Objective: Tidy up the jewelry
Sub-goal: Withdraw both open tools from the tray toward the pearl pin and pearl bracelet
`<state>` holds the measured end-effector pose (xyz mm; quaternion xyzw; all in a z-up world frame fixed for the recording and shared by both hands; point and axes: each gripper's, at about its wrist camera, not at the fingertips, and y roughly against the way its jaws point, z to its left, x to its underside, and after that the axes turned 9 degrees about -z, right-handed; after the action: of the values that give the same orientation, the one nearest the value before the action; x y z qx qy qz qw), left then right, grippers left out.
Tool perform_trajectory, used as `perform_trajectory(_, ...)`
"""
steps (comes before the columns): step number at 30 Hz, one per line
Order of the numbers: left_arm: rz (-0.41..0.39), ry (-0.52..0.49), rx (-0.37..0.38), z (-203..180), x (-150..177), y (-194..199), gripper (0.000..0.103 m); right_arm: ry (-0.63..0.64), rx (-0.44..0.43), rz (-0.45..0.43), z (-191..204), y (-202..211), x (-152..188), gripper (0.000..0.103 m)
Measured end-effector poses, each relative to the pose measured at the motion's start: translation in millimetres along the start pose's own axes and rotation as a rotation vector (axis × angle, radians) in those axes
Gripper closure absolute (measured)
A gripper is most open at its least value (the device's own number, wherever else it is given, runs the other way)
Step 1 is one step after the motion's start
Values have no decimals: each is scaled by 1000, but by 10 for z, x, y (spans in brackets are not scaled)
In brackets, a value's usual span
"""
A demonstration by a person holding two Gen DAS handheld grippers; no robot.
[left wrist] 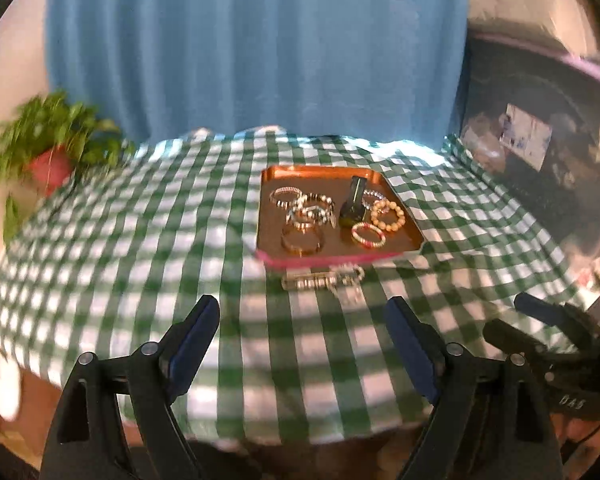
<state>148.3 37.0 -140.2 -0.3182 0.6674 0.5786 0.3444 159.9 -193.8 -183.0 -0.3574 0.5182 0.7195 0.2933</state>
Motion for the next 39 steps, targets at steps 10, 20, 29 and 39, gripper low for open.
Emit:
perform_trajectory(10,28,59,-2,150,236,162,18,-13,-42,-48,215,282,212,21)
perform_trajectory(20,26,12,-37,312,320,-350,18,12,-60,-7,220,-23,273,24)
perform_trajectory(29,76,-10,81,335,201,-1068,18,-9,-80,66,142,-580,179,51)
perform_trajectory(39,174,-19,208,385,92,-1770,19,-36,-67,169,87,-1354,0,71)
